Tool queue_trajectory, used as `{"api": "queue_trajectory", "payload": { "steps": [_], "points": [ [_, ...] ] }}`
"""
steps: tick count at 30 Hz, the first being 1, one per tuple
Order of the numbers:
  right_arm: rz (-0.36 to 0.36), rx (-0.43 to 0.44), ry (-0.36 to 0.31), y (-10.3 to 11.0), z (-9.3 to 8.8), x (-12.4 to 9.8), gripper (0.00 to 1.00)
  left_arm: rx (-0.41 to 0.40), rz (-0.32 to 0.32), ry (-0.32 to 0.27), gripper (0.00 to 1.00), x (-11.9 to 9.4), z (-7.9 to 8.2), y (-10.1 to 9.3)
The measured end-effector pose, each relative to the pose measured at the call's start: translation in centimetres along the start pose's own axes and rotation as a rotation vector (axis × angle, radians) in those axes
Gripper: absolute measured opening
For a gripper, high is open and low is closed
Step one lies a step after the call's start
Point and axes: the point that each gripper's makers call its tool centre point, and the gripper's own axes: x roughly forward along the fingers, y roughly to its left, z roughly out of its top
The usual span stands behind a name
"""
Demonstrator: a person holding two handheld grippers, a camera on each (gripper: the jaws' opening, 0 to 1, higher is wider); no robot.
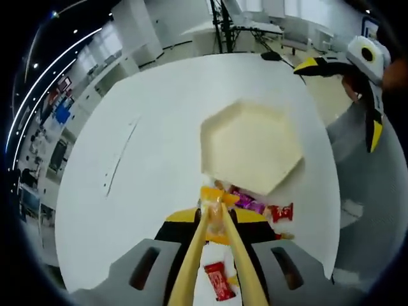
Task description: Place the target food into the container with the food tongs after gripping and lifting it, then release it inside without dropping or visibly crushing the food.
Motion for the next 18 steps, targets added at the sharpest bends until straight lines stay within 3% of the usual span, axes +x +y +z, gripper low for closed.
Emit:
{"api": "queue_trajectory", "payload": {
  "steps": [11,15,18],
  "points": [
    [0.002,-0.003,0.011,0.1,-0.1,0.0,1.00,0.048,-0.035,-0.040,0.16,3.0,5.8,-2.6],
    [0.001,-0.001,0.011,0.2,-0.1,0.0,1.00,0.056,-0.042,-0.036,0.16,4.3,7.3,-3.3],
    [-0.005,0.006,0.009,0.0,-0.1,-0.1,0.99,0.064,-0.011,-0.028,0.16,5.1,7.7,-2.9]
  ]
}}
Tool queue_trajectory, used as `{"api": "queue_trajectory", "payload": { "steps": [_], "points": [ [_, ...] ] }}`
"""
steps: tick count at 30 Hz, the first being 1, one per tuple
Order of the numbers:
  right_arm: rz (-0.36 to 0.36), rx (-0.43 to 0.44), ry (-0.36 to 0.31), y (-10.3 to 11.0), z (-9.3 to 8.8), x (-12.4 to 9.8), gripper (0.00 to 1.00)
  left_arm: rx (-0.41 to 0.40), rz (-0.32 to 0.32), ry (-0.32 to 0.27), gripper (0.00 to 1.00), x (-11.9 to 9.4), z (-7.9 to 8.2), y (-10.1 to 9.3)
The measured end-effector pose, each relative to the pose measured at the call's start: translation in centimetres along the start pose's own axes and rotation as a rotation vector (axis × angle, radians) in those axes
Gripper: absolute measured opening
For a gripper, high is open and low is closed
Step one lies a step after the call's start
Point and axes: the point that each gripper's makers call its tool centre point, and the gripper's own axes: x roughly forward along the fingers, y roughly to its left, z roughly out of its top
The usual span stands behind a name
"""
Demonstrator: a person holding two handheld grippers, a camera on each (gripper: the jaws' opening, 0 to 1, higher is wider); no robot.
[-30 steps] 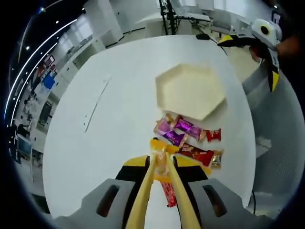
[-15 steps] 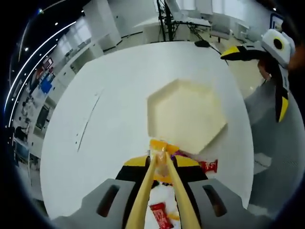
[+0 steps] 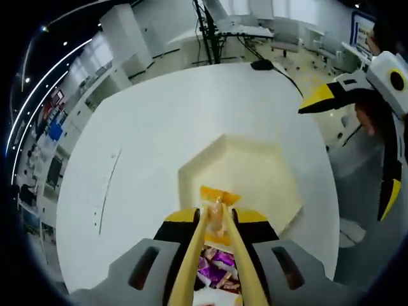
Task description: Place the target food into the container with the food tongs after gripping and lifting it, then release it inside without dropping or visibly crushing the food.
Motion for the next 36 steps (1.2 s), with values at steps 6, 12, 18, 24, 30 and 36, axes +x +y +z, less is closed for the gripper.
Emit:
{"api": "queue_trajectory", "payload": {
  "steps": [6,12,18,24,30,36],
  "points": [
    [-0.022,0.014,0.009,-0.5,-0.2,-0.1,0.99,-0.012,0.004,0.006,0.16,1.2,0.5,-0.1],
    [-0.025,0.020,0.010,-0.6,-0.3,-0.1,0.99,0.014,-0.014,-0.034,0.18,1.5,1.7,-0.7],
    [-0.022,0.025,0.015,-0.5,-0.4,0.0,0.99,0.044,-0.039,-0.087,0.21,1.0,2.6,-1.5],
    [-0.019,0.030,0.016,-0.4,-0.4,0.0,0.99,0.038,-0.044,-0.112,0.22,0.6,2.7,-1.4],
    [-0.017,0.035,0.016,-0.4,-0.4,0.0,0.98,0.015,-0.071,-0.164,0.22,0.0,3.3,-1.7],
    [-0.038,0.004,0.013,-0.7,-0.3,-0.1,0.99,0.006,-0.087,-0.231,0.22,-1.4,4.5,-2.1]
  ]
}}
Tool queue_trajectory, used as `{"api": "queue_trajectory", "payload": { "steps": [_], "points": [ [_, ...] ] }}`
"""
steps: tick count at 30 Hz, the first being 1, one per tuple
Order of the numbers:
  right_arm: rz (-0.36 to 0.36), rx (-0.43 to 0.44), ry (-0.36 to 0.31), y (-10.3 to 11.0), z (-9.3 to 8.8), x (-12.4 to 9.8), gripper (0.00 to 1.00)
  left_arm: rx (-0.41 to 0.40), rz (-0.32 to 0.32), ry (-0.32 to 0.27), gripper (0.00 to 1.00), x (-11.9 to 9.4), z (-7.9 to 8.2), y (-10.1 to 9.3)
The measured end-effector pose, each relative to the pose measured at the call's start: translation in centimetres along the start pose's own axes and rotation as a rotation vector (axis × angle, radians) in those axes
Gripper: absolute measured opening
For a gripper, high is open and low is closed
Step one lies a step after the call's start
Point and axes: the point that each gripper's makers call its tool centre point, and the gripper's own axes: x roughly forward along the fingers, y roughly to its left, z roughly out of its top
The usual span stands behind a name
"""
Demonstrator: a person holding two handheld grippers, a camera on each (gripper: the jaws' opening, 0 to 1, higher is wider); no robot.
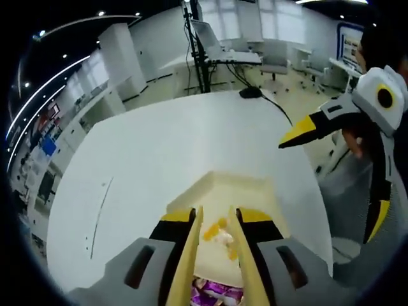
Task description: Place the target food into the container with the food tongs after gripping and lifting it, then release it inside without dropping or visibly crushing the food.
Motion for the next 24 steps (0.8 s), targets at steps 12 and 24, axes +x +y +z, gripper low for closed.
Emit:
{"api": "queue_trajectory", "payload": {
  "steps": [12,24],
  "points": [
    [0.016,0.006,-0.003,0.4,0.0,0.0,0.99,-0.067,0.008,-0.070,0.21,-3.0,-1.0,-0.2],
    [0.043,0.002,-0.015,0.8,0.3,0.0,1.00,-0.090,0.094,-0.048,0.21,-9.0,-6.7,0.9]
  ]
}}
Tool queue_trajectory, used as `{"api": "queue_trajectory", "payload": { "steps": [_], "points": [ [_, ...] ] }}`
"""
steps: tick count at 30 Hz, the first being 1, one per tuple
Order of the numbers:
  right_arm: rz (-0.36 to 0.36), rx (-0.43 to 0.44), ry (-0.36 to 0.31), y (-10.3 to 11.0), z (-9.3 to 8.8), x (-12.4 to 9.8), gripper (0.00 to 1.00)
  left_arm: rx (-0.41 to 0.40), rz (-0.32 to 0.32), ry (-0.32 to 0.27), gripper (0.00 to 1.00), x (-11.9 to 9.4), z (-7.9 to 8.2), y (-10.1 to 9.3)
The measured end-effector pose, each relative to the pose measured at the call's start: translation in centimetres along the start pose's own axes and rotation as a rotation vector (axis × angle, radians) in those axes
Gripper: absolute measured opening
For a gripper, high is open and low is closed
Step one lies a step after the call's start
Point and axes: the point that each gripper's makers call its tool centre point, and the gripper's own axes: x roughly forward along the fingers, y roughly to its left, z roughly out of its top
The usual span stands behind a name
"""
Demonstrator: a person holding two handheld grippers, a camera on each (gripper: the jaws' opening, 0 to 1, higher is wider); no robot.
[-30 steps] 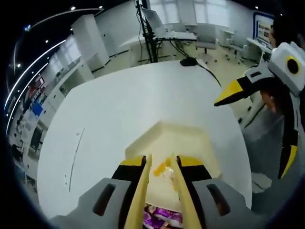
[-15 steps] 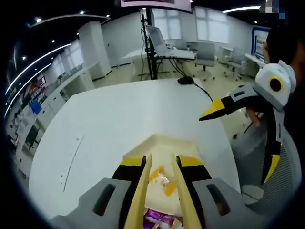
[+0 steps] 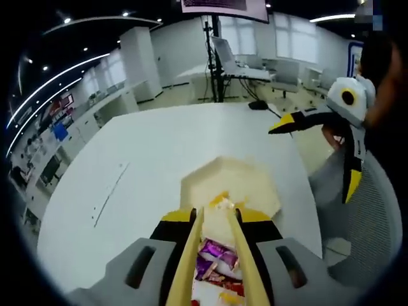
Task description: Place the target food into the container with the food tongs after gripping and lifting it, then release it inside without dropping or visibly crushing the food.
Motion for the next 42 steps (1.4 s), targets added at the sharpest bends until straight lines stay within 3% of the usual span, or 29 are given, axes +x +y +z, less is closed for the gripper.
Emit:
{"api": "queue_trajectory", "payload": {
  "steps": [2,9,19,25,35,42],
  "points": [
    [0.053,0.053,-0.031,0.7,0.4,0.1,1.00,-0.014,0.003,-0.002,0.21,-1.2,-1.3,0.2],
    [0.061,0.054,-0.019,0.8,0.3,0.2,1.00,-0.049,0.062,-0.013,0.21,-5.2,-4.8,1.2],
    [0.106,0.042,-0.007,1.8,0.2,0.4,1.00,-0.060,0.094,0.049,0.22,-9.6,-8.9,1.0],
    [0.113,0.038,0.008,1.9,-0.1,0.5,1.00,-0.035,0.094,0.069,0.22,-10.0,-10.7,0.2],
    [0.115,0.039,0.018,2.0,-0.2,0.6,1.00,-0.040,0.090,0.085,0.23,-9.7,-12.2,-0.4],
    [0.111,0.035,0.018,1.9,-0.2,0.5,1.00,-0.101,0.107,0.084,0.23,-9.0,-13.3,-0.2]
  ]
}}
